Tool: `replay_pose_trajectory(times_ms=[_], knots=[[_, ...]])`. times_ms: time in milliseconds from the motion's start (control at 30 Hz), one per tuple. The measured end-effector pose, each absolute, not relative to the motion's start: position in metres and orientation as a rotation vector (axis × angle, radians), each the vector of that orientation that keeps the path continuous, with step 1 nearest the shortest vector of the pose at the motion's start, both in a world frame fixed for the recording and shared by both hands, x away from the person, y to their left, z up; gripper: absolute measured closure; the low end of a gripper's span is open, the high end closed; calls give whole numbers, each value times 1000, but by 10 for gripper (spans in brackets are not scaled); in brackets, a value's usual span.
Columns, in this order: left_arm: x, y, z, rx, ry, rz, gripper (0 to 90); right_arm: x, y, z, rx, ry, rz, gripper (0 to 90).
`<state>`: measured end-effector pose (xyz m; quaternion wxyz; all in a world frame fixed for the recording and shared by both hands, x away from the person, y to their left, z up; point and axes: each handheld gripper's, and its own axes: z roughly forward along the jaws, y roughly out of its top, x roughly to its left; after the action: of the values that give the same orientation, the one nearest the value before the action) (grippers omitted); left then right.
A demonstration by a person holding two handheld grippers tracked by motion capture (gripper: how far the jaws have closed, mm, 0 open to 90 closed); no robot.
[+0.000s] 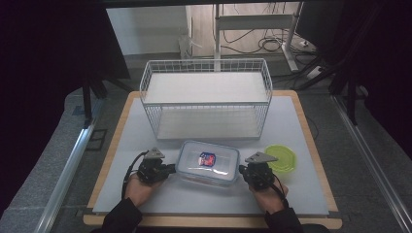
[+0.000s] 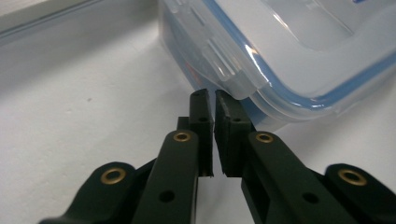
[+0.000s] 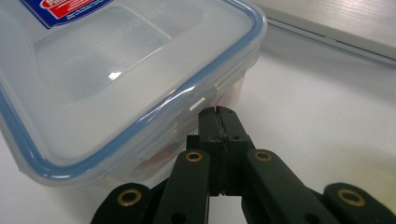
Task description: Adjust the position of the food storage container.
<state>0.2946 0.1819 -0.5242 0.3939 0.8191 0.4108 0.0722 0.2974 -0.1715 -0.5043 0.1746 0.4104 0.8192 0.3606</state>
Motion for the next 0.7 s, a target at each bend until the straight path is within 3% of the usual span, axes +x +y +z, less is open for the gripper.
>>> replay_pose_trajectory(times_ms=[433,533,633,700], knots=[[263,171,-525,2122,1024,191,863,305,-175,-505,1153,2334,1016,900],[260,176,-523,2139,1013,240,726,304,-177,-503,1139,2348,1006,900],[255,188,-519,2130,1035,306,668,297,-183,-498,1115,2348,980,873],[248,194,-517,2095,1027,353,550,293,-190,-495,1101,2357,993,830]])
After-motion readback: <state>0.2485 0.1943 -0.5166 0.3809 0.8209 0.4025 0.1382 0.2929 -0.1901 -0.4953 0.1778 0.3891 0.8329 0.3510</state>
